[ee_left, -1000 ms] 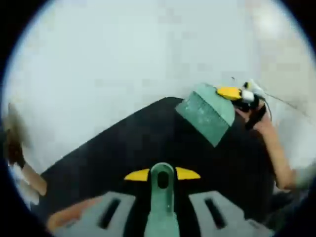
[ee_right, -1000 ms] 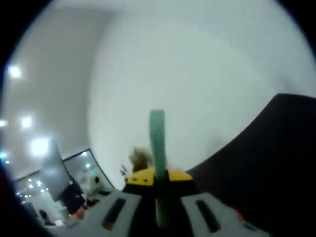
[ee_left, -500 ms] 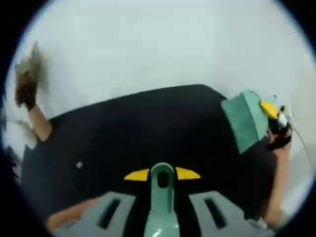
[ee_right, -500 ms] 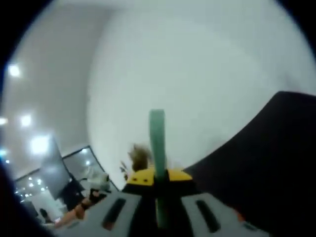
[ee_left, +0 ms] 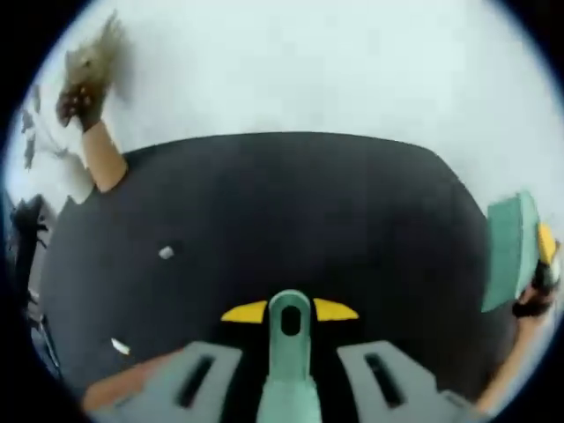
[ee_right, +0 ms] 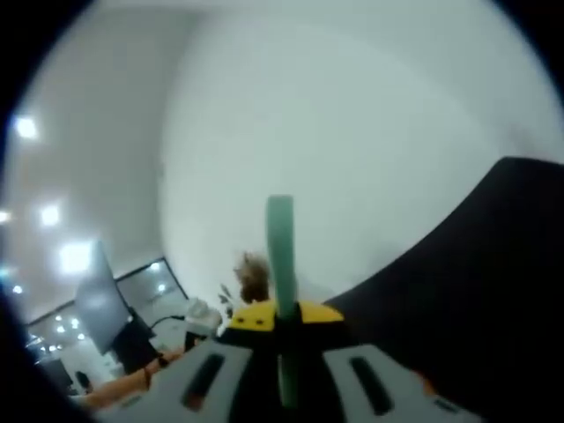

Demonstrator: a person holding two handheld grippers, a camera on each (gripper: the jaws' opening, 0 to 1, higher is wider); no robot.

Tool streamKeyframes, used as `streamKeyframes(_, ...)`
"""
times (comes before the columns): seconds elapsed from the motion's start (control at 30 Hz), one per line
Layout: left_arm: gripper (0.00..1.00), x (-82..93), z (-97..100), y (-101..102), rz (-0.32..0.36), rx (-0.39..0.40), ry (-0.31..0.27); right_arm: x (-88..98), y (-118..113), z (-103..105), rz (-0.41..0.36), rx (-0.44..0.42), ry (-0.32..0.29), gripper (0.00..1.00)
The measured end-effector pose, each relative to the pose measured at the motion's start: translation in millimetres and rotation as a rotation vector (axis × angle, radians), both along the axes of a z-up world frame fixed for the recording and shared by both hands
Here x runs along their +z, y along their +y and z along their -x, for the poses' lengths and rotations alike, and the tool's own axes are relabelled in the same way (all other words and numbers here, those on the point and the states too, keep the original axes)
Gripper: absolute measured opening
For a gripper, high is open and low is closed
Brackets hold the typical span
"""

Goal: Pick up the broom and sweep the trash on the tabletop into the dustpan.

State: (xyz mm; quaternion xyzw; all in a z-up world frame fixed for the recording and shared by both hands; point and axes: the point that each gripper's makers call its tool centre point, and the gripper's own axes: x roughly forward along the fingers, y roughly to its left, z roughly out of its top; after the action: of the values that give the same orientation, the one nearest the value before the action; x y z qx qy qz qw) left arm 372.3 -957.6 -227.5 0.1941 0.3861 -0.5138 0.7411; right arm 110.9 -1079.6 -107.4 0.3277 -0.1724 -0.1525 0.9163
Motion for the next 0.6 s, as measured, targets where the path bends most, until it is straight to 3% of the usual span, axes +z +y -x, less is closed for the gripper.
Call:
streamKeyframes(0.2,0.18,-12.2,-7.0,2,-0.011,0.031,0.015,-1.5,3,-2,0.004,0.002,0.004,0.06)
streamKeyframes(0.43,0.20,-32.2,-6.3,-2,-0.017,-0.032,0.004,-2.6,8,-3,0.013,-0.002,0.007,0.06)
streamKeyframes(0.53,0.21,-34.9,-5.7,-2,-0.004,-0.052,0.029,-2.2,10,-2,0.016,-0.008,0.005,0.06)
streamKeyframes(0.6,0.27,-30.6,-7.7,-5,0.039,-0.035,0.065,-1.8,13,-3,0.019,-0.009,0.002,0.06)
